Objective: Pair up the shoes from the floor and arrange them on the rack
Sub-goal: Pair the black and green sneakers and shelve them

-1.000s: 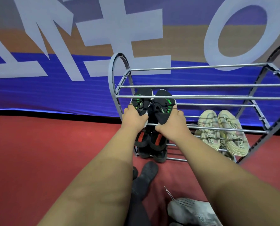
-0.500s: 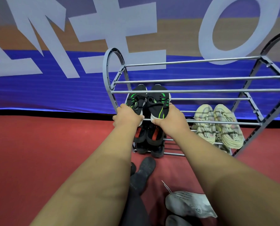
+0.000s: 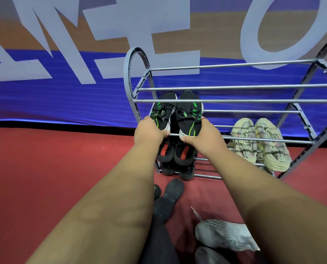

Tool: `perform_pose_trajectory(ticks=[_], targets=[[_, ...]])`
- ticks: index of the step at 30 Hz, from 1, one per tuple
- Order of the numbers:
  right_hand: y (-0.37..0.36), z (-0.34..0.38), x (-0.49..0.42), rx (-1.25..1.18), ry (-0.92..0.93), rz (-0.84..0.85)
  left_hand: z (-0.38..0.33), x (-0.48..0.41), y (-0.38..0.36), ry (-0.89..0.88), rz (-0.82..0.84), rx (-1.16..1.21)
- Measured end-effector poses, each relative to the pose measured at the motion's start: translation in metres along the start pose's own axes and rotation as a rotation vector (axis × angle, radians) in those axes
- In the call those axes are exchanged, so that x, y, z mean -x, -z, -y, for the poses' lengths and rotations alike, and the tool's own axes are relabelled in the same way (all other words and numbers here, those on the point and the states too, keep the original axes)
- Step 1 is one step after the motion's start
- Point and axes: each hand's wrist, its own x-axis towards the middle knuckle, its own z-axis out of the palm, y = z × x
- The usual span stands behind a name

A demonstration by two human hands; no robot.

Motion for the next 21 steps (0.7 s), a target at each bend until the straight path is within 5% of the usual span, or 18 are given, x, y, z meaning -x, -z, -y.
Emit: perform_pose_trajectory(ticks=[13, 21], targets=[[0.023, 0.005, 0.021, 0.125, 0.069, 0.080, -0.006, 0.013, 0.018, -0.027, 0.019, -0.114], [0.047, 0.024, 0.056, -0.044, 0.070, 0.250, 0.006, 0.051, 0.031, -0.080, 0.226, -0.115]])
